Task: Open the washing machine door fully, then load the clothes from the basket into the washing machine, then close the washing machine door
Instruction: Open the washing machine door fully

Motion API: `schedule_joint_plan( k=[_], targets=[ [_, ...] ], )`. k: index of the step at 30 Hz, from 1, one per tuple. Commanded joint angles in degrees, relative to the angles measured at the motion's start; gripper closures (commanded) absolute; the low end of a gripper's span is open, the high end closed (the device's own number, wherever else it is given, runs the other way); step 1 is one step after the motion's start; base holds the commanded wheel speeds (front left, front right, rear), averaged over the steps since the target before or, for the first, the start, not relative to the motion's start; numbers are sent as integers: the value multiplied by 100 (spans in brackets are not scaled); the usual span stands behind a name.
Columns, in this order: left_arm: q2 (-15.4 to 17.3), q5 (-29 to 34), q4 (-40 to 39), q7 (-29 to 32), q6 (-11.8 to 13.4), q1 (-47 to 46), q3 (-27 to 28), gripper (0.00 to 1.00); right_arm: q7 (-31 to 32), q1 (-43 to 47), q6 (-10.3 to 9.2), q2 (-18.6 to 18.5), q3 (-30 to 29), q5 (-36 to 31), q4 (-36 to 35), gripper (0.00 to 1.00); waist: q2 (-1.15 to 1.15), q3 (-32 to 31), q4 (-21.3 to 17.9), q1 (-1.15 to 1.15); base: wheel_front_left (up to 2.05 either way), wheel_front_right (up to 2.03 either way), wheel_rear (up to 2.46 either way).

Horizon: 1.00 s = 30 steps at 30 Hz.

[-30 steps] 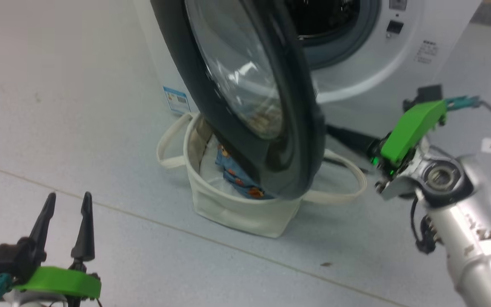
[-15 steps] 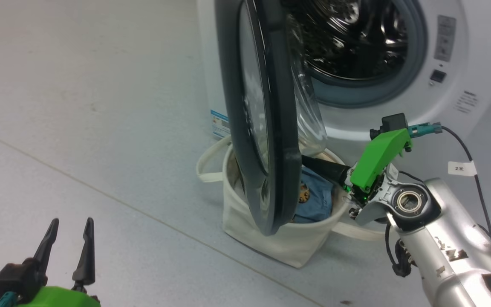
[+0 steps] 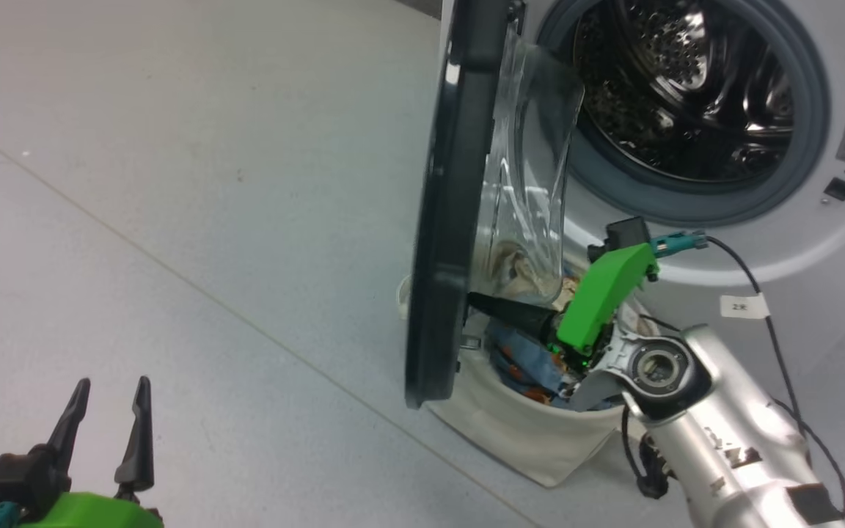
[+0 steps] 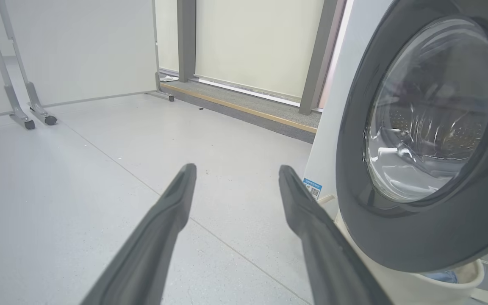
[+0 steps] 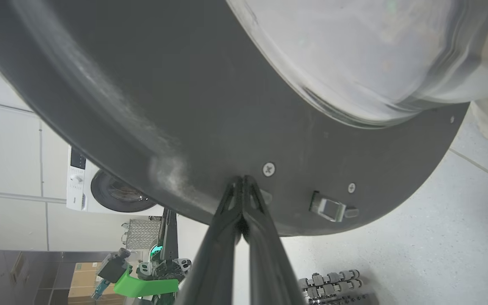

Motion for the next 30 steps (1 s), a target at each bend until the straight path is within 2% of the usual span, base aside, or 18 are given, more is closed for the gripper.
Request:
schedule_joint_plan(
  k=[1, 17, 30],
  targets=[
    [130, -55, -219, -22, 64, -184, 221, 0, -43, -232, 44, 137, 116, -78, -174, 100, 0, 97, 62, 1, 0, 0, 0],
    [15, -292, -767, -74, 275, 98, 573, 0, -353, -931, 44, 301, 780, 168, -56, 100, 0, 589, 284, 1, 0, 0, 0],
    [-138, -345, -1100, -78, 291, 188, 706, 0, -700, -1302, 44, 311, 1336, 609, 8, 100, 0, 832, 348, 1, 0, 0, 0]
  ],
)
